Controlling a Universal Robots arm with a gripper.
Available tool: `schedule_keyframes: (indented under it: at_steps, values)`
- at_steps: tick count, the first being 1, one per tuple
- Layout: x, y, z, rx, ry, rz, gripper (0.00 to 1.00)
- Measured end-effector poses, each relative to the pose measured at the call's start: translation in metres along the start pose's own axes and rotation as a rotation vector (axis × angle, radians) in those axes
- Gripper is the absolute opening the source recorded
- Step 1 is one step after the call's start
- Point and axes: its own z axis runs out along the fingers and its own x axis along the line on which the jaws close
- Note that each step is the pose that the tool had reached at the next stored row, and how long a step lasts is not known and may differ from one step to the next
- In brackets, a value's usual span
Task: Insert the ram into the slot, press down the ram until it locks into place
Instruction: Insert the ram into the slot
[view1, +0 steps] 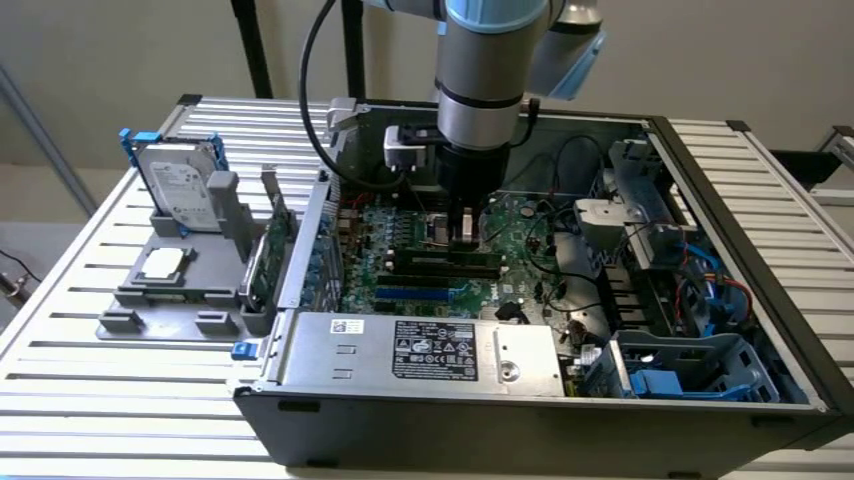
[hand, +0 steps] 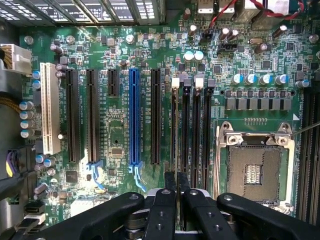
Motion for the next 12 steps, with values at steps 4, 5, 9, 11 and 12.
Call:
schedule_keyframes:
  at_steps: [4, 5, 9, 11, 12]
  values:
    - [0.0, 0.0, 0.0005, 0.0003, 0.0, 0.0, 0.13]
    - [0.0, 0.0001, 0.0008, 0.0004, -0.0001, 0.0, 0.13]
    - [-0.0001, 0.0005, 0.0018, 0.001, -0.0001, 0.0, 0.13]
    - [-0.0001, 0.0006, 0.0022, 0.0012, -0.0001, 0.0, 0.13]
    - [-0.0001, 0.0006, 0.0023, 0.0013, -0.0001, 0.0, 0.13]
